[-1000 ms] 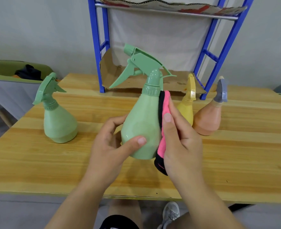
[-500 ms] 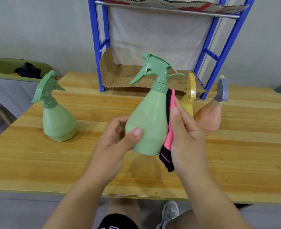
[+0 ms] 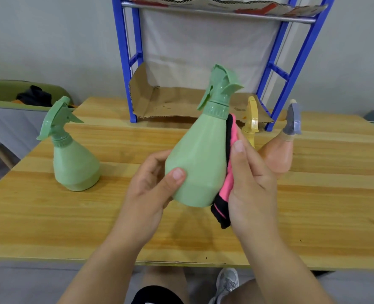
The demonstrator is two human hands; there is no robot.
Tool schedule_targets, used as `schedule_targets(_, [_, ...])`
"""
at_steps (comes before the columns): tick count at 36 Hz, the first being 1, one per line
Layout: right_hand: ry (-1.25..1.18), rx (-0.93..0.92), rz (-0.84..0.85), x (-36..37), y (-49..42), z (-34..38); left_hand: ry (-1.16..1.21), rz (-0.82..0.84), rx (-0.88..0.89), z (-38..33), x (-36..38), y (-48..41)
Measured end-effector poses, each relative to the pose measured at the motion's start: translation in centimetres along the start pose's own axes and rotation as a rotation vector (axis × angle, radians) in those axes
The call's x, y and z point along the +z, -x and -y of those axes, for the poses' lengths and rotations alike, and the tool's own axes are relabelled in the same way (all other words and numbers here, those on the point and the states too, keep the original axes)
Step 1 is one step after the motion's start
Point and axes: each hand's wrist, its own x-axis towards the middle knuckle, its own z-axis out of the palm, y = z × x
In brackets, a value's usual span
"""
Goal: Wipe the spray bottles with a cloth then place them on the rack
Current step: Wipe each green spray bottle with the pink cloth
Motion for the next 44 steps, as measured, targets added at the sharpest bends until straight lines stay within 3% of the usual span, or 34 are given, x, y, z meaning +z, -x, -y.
schedule_targets(9, [0.195, -0.044, -0.076, 0.2, 0.2, -1.0, -0.355, -0.057, 0.023, 0.8, 0.7, 0.1])
schedule_targets(14, [0.224, -0.044, -0.074, 0.2, 0.1, -1.4, -0.224, -0.162, 0.022, 0.8, 0.6, -0.2])
schedule_targets(19, [0.086, 0.072, 0.068, -0.6, -0.8, -0.4, 0.035, -0.029, -0.044, 0.2, 0.0, -0.1])
schedule_targets(23, [0.002, 0.120, 0.069, -0.6, -0.6, 0.3, 0.158, 0.027, -0.134, 0.2, 0.2, -0.1])
schedule_targets(32, [0.243, -0.093, -0.043, -0.4, 0.0, -0.4, -0.025, -0.203, 0.011, 0.5, 0.8, 0.2])
schedule_targets(38, [0.327, -0.125, -0.046, -0.3, 0.1, -0.9, -0.109, -0.117, 0.087, 0.5, 0.9, 0.3])
schedule_targets(44, [0.006, 0.129, 0.075, -1.2, -0.2, 0.6, 0.076, 0.058, -0.014, -0.3, 0.3, 0.3])
